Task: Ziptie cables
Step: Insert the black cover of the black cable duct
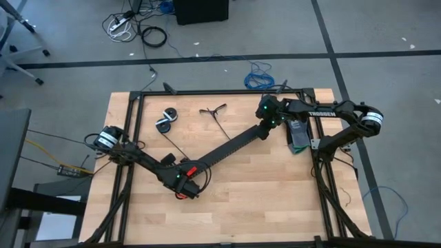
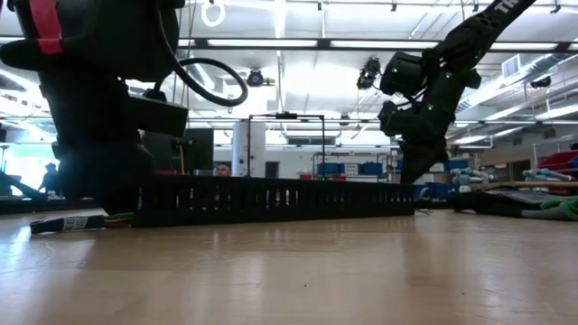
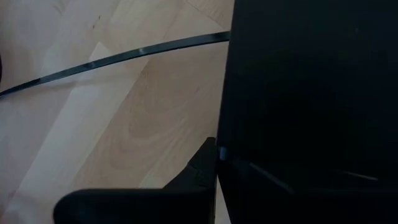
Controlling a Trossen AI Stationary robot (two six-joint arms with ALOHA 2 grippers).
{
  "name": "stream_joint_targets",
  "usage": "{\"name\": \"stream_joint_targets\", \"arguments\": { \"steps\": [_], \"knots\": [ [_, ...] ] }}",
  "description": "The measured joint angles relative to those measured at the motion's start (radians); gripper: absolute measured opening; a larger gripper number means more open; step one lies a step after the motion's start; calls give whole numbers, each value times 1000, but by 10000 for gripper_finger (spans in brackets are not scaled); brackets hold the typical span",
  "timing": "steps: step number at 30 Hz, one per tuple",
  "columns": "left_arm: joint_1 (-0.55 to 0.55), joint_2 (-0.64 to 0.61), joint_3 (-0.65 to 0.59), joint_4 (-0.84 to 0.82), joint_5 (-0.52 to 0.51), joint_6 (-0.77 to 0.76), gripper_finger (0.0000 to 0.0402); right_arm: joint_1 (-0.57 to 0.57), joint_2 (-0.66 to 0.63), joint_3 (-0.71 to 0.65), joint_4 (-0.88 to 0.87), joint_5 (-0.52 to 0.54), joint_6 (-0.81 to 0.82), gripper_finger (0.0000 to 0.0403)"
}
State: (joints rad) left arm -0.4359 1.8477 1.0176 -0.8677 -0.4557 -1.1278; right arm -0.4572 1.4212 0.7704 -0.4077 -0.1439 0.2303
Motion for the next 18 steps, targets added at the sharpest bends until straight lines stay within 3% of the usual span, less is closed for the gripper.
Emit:
{"name": "stream_joint_targets", "arguments": {
  "steps": [8,13,18],
  "knots": [
    [-6,0,0,-4,-3,0,0,0,1,0,21,-18,-26,0],
    [-8,-7,2,-11,-3,-50,0,-4,-10,2,-40,51,-28,0],
    [-27,-43,0,-26,10,-62,6,-23,-43,3,-88,14,-50,0]
  ]
}}
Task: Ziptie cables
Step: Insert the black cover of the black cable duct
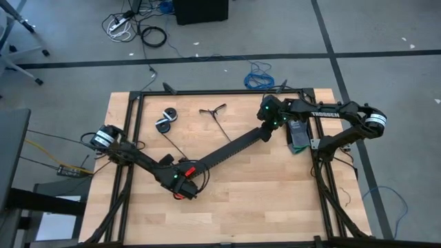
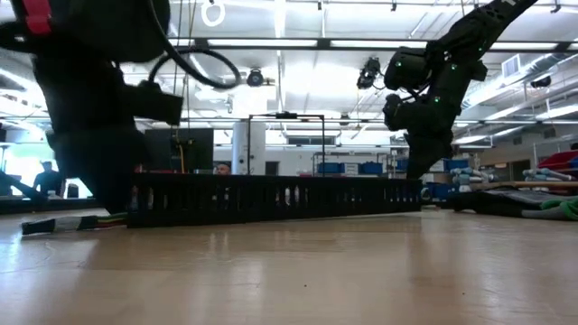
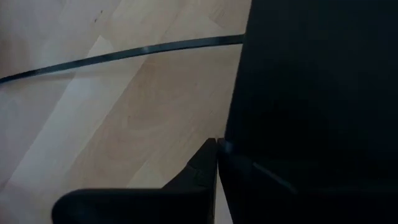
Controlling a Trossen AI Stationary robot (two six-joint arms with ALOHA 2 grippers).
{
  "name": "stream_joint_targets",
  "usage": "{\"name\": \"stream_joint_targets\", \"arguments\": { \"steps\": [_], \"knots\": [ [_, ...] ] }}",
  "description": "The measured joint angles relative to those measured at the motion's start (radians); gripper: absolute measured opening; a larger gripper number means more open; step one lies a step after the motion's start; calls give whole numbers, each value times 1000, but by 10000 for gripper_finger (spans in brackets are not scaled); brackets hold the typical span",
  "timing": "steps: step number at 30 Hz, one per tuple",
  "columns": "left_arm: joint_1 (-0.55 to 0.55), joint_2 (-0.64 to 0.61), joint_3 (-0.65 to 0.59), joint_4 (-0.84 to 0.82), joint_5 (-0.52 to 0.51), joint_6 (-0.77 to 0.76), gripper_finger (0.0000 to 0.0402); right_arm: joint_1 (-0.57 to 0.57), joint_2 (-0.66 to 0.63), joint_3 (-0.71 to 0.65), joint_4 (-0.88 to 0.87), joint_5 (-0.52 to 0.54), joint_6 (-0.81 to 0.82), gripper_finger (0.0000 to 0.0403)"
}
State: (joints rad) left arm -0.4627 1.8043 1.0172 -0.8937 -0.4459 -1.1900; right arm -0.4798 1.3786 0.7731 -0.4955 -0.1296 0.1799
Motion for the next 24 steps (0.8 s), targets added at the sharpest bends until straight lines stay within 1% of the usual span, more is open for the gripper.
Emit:
{"name": "stream_joint_targets", "arguments": {
  "steps": [5,12,13,15,17,19,21,22,24],
  "knots": [
    [-33,-68,2,-80,33,3,21,-13,-33,2,-1,-2,-1,0],
    [-78,-213,2,-135,42,-10,31,-48,-59,2,-11,20,-21,0],
    [-84,-233,2,-155,44,-33,31,-53,-59,2,-10,20,-26,0],
    [-96,-274,2,-211,33,-125,31,-61,-64,2,-14,20,-36,0],
    [-112,-320,2,-244,-7,-241,31,-65,-74,7,-20,16,-58,0],
    [-131,-359,2,-242,-65,-333,31,-64,-92,18,-14,9,-90,0],
    [-138,-379,2,-215,-86,-369,30,-64,-113,34,-12,-15,-130,0],
    [-139,-383,2,-183,-87,-377,29,-65,-122,43,-8,-48,-163,0],
    [-138,-384,2,-91,-99,-386,24,-65,-137,54,1,-157,-228,0]
  ]
}}
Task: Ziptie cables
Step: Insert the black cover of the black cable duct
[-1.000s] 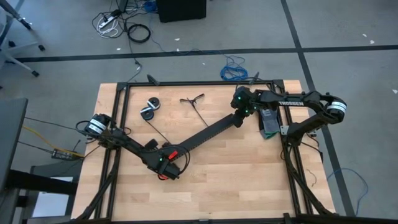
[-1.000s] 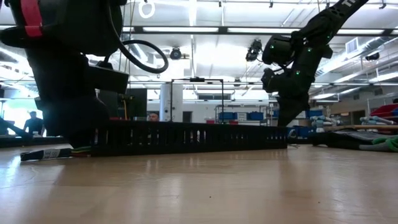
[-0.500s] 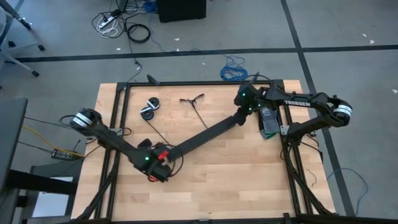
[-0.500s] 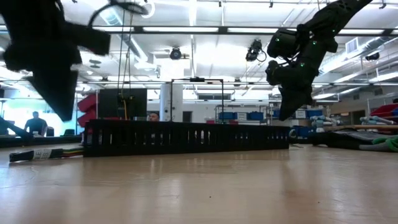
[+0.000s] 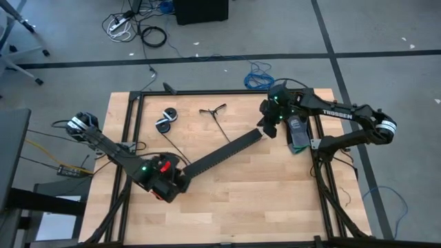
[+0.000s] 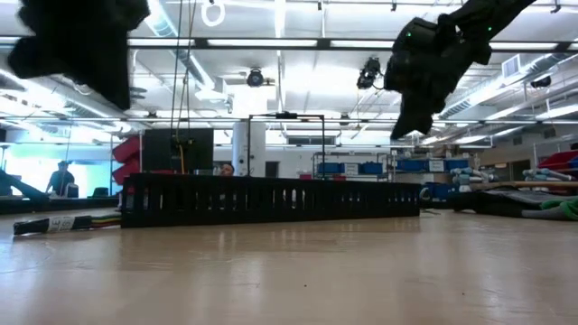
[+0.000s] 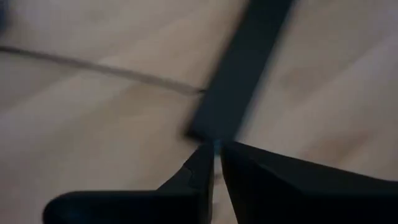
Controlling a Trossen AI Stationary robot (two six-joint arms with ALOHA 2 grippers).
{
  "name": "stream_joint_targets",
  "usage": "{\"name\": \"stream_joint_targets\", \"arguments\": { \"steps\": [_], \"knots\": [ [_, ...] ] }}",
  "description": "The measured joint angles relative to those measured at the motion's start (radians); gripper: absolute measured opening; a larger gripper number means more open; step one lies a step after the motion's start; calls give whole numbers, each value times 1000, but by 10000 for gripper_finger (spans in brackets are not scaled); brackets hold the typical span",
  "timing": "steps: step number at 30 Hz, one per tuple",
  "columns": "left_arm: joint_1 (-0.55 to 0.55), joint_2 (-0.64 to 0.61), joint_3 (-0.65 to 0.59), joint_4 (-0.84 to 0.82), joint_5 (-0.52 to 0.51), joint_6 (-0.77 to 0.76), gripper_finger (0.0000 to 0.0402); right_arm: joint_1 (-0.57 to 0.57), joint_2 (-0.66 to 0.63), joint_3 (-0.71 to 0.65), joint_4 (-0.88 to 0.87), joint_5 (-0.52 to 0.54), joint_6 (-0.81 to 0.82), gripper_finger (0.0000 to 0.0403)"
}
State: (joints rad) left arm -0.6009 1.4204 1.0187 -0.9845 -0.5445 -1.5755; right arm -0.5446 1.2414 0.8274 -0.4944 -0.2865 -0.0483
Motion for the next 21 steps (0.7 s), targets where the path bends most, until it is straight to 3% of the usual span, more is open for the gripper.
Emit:
{"name": "stream_joint_targets", "arguments": {
  "steps": [3,5,12,21],
  "knots": [
    [23,12,0,177,-20,68,8,0,-2,7,5,-179,-41,0],
    [44,40,0,240,-18,93,2,7,10,7,4,-215,-49,0],
    [126,153,0,297,64,79,0,26,101,7,2,-190,-56,0],
    [136,218,-1,342,143,79,0,33,138,7,29,-161,-101,0]
  ]
}}
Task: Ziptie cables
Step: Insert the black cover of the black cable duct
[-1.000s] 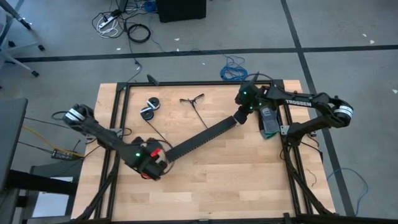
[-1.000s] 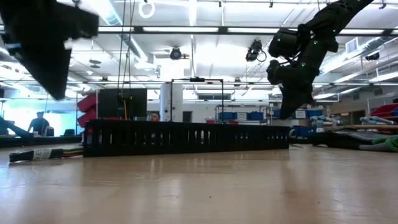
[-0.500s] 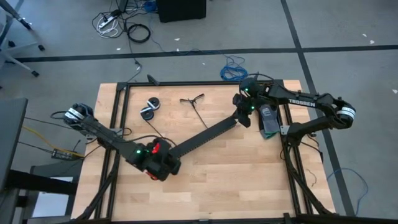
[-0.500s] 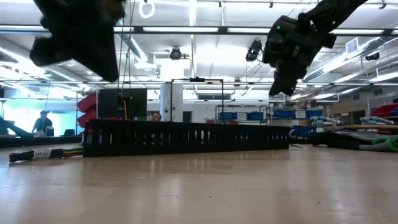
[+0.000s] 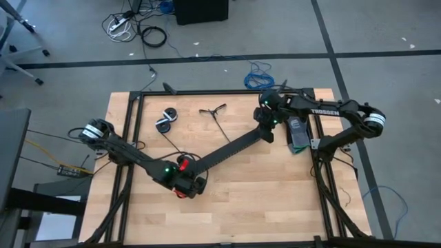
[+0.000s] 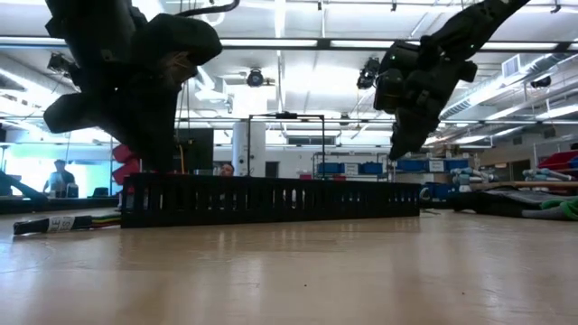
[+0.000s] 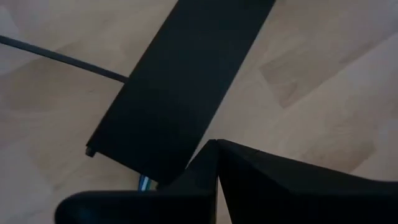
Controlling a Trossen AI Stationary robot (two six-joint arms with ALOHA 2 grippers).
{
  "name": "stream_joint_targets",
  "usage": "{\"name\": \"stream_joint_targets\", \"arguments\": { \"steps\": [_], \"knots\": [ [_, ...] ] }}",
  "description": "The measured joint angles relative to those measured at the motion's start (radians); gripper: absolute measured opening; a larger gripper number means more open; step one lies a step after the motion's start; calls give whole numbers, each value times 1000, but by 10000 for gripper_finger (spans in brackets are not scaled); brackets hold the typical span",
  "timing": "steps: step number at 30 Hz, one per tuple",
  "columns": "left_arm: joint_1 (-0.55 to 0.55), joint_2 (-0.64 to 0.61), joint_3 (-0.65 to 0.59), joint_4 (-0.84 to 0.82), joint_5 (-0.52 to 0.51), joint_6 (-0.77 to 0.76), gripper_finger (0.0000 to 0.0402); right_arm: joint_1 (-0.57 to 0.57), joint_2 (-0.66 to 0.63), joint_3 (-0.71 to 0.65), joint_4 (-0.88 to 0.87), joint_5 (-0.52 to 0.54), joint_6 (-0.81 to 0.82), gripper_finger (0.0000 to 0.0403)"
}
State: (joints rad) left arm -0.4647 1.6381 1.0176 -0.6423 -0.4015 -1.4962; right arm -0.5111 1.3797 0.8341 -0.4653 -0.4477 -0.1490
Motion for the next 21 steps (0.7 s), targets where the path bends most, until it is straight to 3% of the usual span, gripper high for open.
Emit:
{"name": "stream_joint_targets", "arguments": {
  "steps": [9,13,21],
  "knots": [
    [14,30,-1,-15,42,-8,0,1,90,0,-18,41,-10,0],
    [23,62,-8,-22,104,-8,0,1,92,0,-46,45,-10,0],
    [59,101,-8,-12,103,27,0,13,88,-4,-130,48,17,0]
  ]
}}
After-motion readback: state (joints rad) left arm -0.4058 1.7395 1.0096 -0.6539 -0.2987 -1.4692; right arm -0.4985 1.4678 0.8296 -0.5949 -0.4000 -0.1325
